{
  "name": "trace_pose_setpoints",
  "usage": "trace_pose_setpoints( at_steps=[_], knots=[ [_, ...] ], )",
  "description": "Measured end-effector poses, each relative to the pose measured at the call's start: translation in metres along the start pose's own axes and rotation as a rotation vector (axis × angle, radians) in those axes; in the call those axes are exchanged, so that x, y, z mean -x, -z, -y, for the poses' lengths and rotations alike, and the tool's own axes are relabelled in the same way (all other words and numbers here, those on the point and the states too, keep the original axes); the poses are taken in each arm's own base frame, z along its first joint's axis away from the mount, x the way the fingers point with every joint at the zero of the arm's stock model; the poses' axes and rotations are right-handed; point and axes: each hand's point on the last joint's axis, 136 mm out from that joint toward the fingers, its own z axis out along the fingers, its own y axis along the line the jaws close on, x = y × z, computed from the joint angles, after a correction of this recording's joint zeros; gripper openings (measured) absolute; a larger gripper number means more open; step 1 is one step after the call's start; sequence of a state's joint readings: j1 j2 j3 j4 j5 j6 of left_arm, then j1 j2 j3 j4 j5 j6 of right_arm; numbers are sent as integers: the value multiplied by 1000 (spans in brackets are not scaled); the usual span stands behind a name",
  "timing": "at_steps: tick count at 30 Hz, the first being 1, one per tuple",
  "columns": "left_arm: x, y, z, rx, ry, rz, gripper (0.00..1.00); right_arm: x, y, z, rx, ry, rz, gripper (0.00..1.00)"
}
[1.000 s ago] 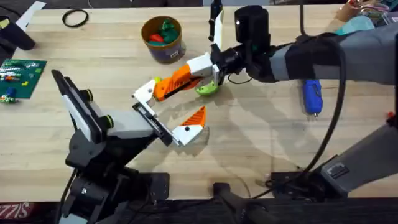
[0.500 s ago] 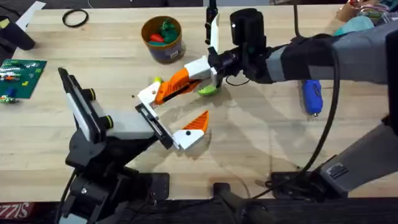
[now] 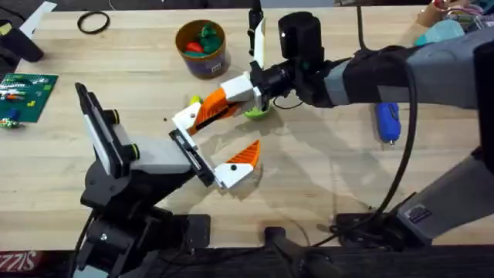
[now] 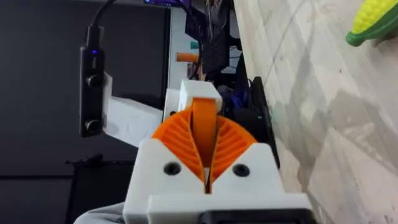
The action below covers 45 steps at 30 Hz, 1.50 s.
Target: Pick up the gripper from the table and insert it into the empty holder that is missing its gripper. Then pick up a screw, insert it into the mounting hole, and use the screwdriver to tighten it. Finally, clean up the table by picking up the vegetable and placing it into the bucket.
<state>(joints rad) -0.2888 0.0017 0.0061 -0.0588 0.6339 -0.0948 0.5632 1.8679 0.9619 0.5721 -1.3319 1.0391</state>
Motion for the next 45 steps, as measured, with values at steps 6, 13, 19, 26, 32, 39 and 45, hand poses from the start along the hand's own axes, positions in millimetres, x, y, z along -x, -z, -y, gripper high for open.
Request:
trace_pose_setpoints(
  at_steps=[6, 13, 19, 26, 32, 39, 45],
  knots=[
    [0, 0, -3, 14, 6, 1, 990, 2, -3, 1, -10, 2, 13, 15],
    [0, 0, -4, 18, 9, 2, 990, 3, -4, 1, -13, 0, 17, 15],
    [0, 0, -4, 18, 9, 2, 990, 3, -4, 1, -13, 0, 18, 8],
    [1, 0, -5, 24, 2, 4, 990, 2, -11, 4, -26, -22, 19, 401],
    [1, 1, -7, 36, -18, 6, 990, 4, -12, 15, -44, -58, 33, 816],
    [2, 1, -7, 39, -23, 7, 990, 4, -12, 17, -46, -66, 35, 877],
    [2, 1, -7, 39, -25, 7, 990, 4, -12, 17, -46, -67, 35, 879]
  ],
)
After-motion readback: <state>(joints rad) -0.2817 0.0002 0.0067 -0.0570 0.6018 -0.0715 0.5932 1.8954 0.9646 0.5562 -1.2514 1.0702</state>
